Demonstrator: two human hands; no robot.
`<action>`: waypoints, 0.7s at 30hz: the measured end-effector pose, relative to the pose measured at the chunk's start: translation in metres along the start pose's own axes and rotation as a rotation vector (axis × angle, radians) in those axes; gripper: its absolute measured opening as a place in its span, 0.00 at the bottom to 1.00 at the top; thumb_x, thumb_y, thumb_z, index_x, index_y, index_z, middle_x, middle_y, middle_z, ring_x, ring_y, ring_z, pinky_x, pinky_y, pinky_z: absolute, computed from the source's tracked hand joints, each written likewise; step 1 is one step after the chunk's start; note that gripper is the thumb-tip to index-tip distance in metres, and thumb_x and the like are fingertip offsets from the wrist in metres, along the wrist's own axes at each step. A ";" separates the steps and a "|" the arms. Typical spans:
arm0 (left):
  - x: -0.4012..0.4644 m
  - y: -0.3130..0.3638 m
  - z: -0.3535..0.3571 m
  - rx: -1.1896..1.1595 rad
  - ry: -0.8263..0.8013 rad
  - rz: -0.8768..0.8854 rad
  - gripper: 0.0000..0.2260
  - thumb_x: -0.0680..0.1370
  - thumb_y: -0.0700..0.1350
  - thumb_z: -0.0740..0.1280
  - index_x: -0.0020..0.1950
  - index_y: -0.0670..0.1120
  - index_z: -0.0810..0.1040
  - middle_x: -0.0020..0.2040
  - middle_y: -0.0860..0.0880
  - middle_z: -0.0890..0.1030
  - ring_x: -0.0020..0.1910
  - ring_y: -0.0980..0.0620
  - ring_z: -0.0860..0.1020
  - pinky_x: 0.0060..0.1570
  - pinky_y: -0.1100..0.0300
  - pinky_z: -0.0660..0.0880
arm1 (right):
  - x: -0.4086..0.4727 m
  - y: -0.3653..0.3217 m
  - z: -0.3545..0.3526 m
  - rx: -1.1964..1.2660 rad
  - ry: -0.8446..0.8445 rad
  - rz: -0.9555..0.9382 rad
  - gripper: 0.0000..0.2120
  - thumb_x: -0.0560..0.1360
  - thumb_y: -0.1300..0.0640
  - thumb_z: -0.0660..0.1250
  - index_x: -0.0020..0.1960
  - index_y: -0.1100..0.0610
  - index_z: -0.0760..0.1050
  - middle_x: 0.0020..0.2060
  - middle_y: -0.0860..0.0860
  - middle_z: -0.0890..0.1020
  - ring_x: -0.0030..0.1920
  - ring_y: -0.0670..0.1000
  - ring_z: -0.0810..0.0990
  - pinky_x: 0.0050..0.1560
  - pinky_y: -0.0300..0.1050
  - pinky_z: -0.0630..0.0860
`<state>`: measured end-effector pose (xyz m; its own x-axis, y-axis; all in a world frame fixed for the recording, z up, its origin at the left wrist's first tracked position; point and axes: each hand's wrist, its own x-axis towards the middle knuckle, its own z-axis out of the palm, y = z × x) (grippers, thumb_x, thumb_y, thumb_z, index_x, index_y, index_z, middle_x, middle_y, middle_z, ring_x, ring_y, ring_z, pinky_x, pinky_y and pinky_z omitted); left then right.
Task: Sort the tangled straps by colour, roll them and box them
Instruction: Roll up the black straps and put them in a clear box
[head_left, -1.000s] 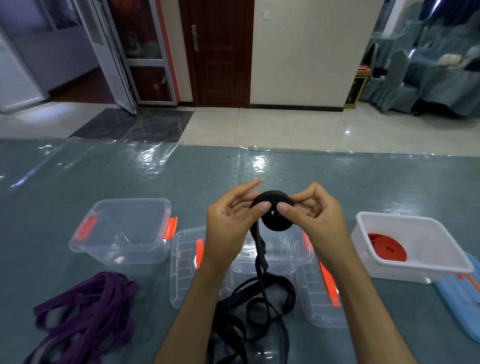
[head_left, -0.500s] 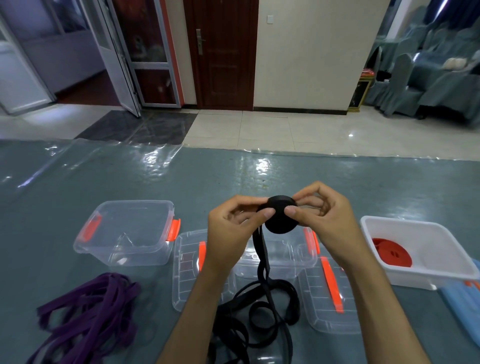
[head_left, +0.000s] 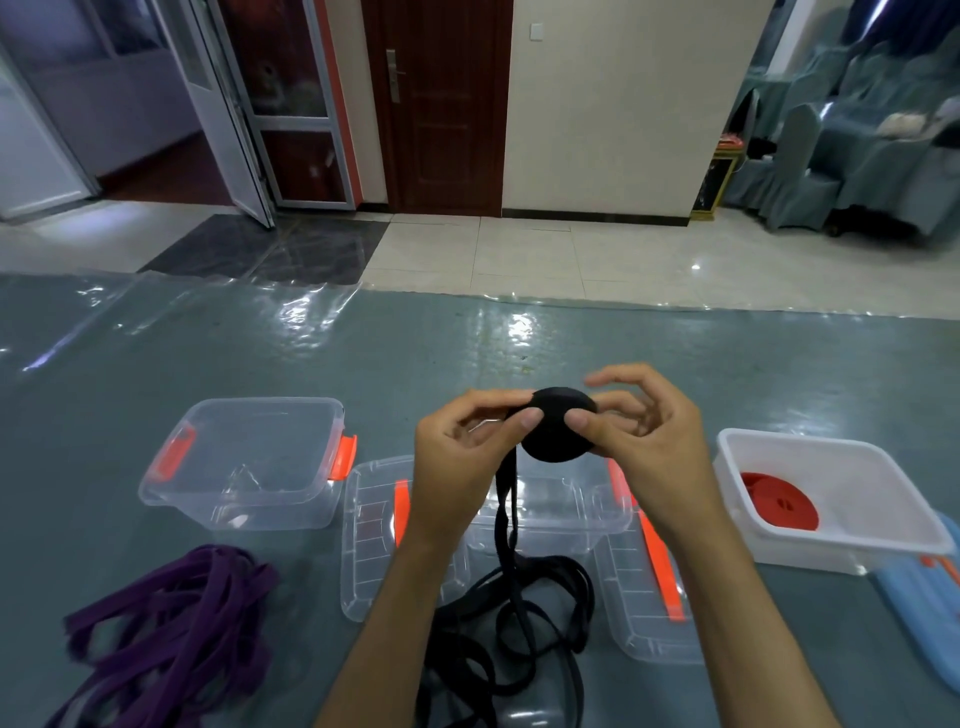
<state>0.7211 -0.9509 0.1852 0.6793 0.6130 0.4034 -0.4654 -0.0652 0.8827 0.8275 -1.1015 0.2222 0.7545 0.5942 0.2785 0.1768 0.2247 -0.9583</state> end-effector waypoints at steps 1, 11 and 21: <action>0.002 0.001 -0.002 0.009 -0.042 0.003 0.11 0.76 0.39 0.78 0.57 0.49 0.88 0.55 0.45 0.87 0.57 0.44 0.86 0.58 0.57 0.81 | 0.001 -0.001 0.000 -0.009 0.029 -0.037 0.13 0.72 0.56 0.80 0.54 0.47 0.84 0.45 0.54 0.89 0.45 0.54 0.90 0.45 0.43 0.85; 0.003 0.003 -0.001 0.010 -0.008 -0.050 0.13 0.75 0.38 0.79 0.57 0.50 0.88 0.53 0.45 0.88 0.55 0.46 0.87 0.56 0.59 0.82 | 0.001 0.001 -0.004 -0.037 -0.030 0.006 0.16 0.72 0.53 0.81 0.57 0.46 0.82 0.46 0.55 0.90 0.46 0.57 0.90 0.45 0.42 0.85; -0.002 0.012 0.010 0.011 -0.008 0.011 0.16 0.75 0.37 0.78 0.58 0.54 0.87 0.55 0.46 0.88 0.57 0.45 0.86 0.58 0.58 0.81 | -0.002 -0.001 -0.008 -0.018 -0.112 0.019 0.17 0.73 0.56 0.81 0.59 0.47 0.81 0.47 0.55 0.90 0.47 0.57 0.90 0.45 0.43 0.85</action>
<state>0.7199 -0.9605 0.1976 0.6790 0.6057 0.4148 -0.4666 -0.0802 0.8808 0.8306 -1.1089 0.2220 0.6829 0.6809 0.2647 0.1752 0.1991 -0.9642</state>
